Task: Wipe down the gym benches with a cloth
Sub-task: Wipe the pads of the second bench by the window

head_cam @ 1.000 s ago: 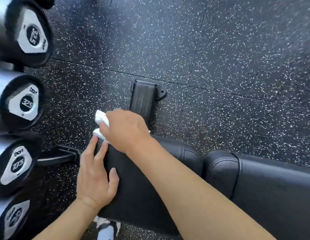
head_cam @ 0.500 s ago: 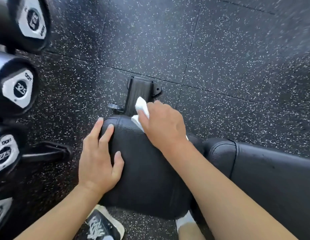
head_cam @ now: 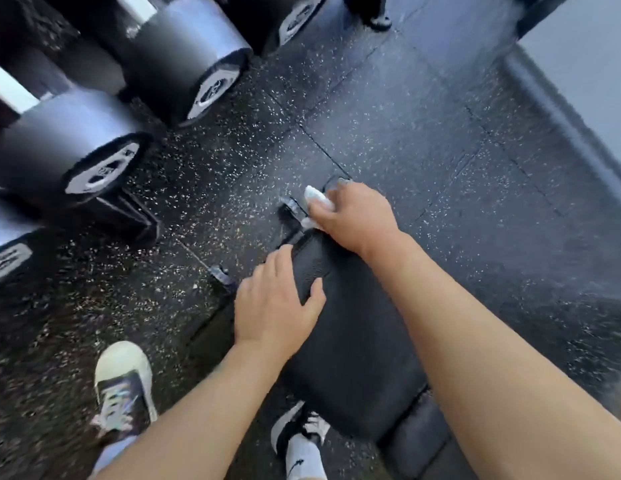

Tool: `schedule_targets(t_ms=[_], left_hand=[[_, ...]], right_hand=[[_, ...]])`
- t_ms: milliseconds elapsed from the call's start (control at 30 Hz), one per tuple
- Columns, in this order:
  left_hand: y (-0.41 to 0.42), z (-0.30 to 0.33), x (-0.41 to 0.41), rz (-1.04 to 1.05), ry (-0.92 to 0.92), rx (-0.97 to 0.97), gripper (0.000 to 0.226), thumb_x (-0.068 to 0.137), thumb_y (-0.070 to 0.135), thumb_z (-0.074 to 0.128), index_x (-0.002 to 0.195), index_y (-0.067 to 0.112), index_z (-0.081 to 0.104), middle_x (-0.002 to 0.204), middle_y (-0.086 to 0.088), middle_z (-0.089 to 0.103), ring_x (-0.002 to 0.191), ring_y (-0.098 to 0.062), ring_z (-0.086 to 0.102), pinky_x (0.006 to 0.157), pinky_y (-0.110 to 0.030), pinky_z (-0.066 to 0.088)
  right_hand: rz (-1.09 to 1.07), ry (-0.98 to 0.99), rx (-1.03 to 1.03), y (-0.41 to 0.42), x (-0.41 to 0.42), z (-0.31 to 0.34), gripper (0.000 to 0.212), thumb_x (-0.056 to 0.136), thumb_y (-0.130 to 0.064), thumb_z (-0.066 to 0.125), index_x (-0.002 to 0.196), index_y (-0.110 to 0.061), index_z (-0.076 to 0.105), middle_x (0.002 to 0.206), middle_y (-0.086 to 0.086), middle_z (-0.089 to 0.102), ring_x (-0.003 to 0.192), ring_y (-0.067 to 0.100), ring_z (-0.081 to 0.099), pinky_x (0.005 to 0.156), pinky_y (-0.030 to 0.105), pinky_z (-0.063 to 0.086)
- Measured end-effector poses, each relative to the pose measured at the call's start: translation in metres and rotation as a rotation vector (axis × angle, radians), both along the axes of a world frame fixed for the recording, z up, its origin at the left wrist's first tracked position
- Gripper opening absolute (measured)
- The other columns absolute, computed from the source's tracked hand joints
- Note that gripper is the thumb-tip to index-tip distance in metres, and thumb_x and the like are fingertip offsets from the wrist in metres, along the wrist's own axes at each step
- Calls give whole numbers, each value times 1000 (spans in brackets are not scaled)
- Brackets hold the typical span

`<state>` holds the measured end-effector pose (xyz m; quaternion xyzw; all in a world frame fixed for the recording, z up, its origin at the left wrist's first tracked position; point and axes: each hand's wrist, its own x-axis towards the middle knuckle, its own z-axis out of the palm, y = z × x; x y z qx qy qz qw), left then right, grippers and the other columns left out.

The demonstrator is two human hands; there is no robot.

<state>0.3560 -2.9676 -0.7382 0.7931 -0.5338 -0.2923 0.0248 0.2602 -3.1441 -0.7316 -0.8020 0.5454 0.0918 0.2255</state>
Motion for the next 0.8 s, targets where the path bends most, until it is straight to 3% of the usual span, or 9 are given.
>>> schedule_targets(t_ms=[67, 167, 233, 333, 433, 533, 600, 667, 800], left_hand=[[25, -1, 11, 61, 31, 21, 72, 94, 59, 38, 150, 14, 45, 143, -2, 59, 124, -27, 60, 95, -44, 50], [59, -3, 26, 166, 113, 144, 76, 94, 64, 32, 151, 14, 41, 146, -3, 55, 130, -25, 57, 95, -42, 49], [76, -4, 30, 246, 183, 199, 84, 92, 69, 27, 155, 13, 35, 151, -5, 53, 134, -25, 55, 99, -41, 48], [93, -5, 24, 355, 310, 190, 86, 92, 69, 25, 160, 17, 29, 158, -4, 47, 140, -25, 50, 106, -42, 46], [96, -6, 16, 441, 376, 159, 83, 93, 68, 25, 160, 18, 28, 156, -6, 48, 137, -28, 53, 105, -42, 47], [98, -9, 13, 441, 379, 137, 82, 94, 69, 21, 160, 19, 24, 158, -5, 46, 139, -26, 53, 106, -40, 46], [100, -9, 15, 436, 391, 146, 84, 94, 70, 19, 161, 19, 22, 160, -6, 45, 140, -26, 52, 107, -40, 46], [99, -8, 17, 430, 400, 183, 86, 93, 72, 19, 162, 19, 21, 161, -7, 45, 140, -27, 52, 107, -40, 45], [94, -8, 20, 391, 382, 321, 73, 98, 67, 29, 147, 15, 42, 141, -9, 58, 131, -30, 57, 100, -41, 45]], right_hand=[[276, 115, -64, 15, 34, 5, 50, 96, -52, 50, 63, -15, 46, 72, 0, 50, 77, 30, 58, 62, 34, 36], [594, 242, 45, 68, 88, -2, 43, 96, -43, 50, 62, -18, 39, 89, 6, 69, 89, 30, 69, 63, 33, 37], [687, 264, 71, 96, 103, -3, 33, 97, -39, 50, 73, -18, 54, 95, 3, 69, 96, 30, 68, 64, 33, 34], [710, 165, 36, 98, 87, 3, 36, 99, -50, 50, 92, -22, 72, 104, 1, 66, 110, 26, 63, 70, 32, 39], [759, 56, 57, 75, 61, 16, 47, 100, -58, 49, 83, -19, 69, 93, 0, 58, 93, 27, 61, 69, 36, 45], [544, 264, -6, 21, 52, 14, 57, 99, -64, 46, 76, -13, 58, 83, 5, 58, 80, 32, 60, 66, 34, 42], [370, 407, -30, -1, 57, 12, 57, 100, -61, 43, 86, -11, 66, 88, 14, 67, 85, 36, 65, 69, 35, 43], [438, 426, 0, 17, 69, 6, 51, 99, -57, 44, 93, -14, 71, 87, 11, 66, 90, 34, 67, 70, 34, 43], [802, 154, 100, 117, 96, 7, 39, 96, -53, 51, 93, -21, 72, 95, -1, 59, 96, 25, 62, 67, 31, 33]])
